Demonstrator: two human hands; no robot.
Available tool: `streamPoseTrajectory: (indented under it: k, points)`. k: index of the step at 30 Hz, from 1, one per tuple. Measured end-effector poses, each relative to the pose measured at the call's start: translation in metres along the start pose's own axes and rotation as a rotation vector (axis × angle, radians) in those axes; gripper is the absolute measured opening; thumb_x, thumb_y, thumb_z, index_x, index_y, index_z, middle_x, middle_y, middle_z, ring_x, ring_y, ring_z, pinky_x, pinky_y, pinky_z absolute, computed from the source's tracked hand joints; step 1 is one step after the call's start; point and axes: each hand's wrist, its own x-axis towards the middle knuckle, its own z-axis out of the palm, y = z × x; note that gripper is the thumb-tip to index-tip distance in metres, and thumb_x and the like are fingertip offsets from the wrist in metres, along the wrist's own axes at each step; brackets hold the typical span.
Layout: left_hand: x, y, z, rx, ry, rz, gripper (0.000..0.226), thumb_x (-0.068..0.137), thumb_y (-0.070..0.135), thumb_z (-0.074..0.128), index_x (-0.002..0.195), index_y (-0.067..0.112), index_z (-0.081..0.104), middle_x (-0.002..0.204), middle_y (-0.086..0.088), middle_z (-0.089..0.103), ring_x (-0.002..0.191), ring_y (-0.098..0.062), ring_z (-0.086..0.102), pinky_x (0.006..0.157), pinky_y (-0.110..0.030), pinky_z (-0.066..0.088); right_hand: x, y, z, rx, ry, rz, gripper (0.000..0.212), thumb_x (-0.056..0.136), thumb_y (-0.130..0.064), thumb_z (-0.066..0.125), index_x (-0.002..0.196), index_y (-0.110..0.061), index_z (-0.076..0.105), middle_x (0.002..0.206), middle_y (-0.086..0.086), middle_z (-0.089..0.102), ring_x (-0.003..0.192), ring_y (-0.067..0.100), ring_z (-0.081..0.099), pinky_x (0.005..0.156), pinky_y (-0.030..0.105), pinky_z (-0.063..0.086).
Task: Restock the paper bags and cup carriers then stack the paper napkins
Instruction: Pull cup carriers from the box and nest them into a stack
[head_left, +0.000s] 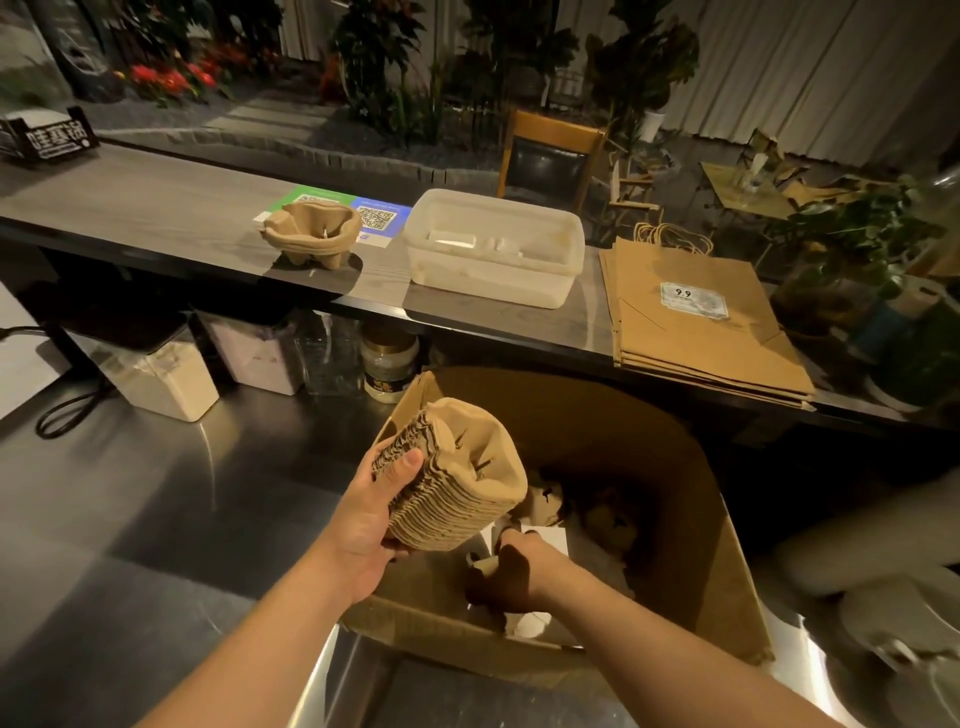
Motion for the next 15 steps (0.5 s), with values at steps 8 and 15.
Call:
streamPoseTrajectory:
  k: [8, 15]
  points:
    - [0.002, -0.001, -0.006, -0.017, -0.011, -0.012, 0.099, 0.054, 0.073, 0.089, 0.140, 0.041, 0.053, 0.134, -0.008, 0.069, 0.125, -0.036, 0.065, 0.104, -0.069, 0.049, -0.012, 0.036, -0.033, 0.544, 0.308, 0.057, 0.035, 0.097, -0.017, 0.062, 0.128, -0.023, 0.047, 0.109, 0.000, 0.064, 0.098, 0.016, 0.067, 0.083, 0.036, 0.063]
    - [0.003, -0.003, -0.006, -0.006, -0.045, -0.019, 0.102, 0.048, 0.073, 0.092, 0.138, 0.039, 0.056, 0.131, -0.009, 0.071, 0.119, -0.035, 0.069, 0.100, -0.065, 0.054, -0.039, 0.068, -0.062, 0.970, 0.568, -0.040, 0.009, 0.103, -0.025, 0.057, 0.106, -0.029, 0.064, 0.104, -0.001, 0.072, 0.099, 0.018, 0.069, 0.086, 0.040, 0.058]
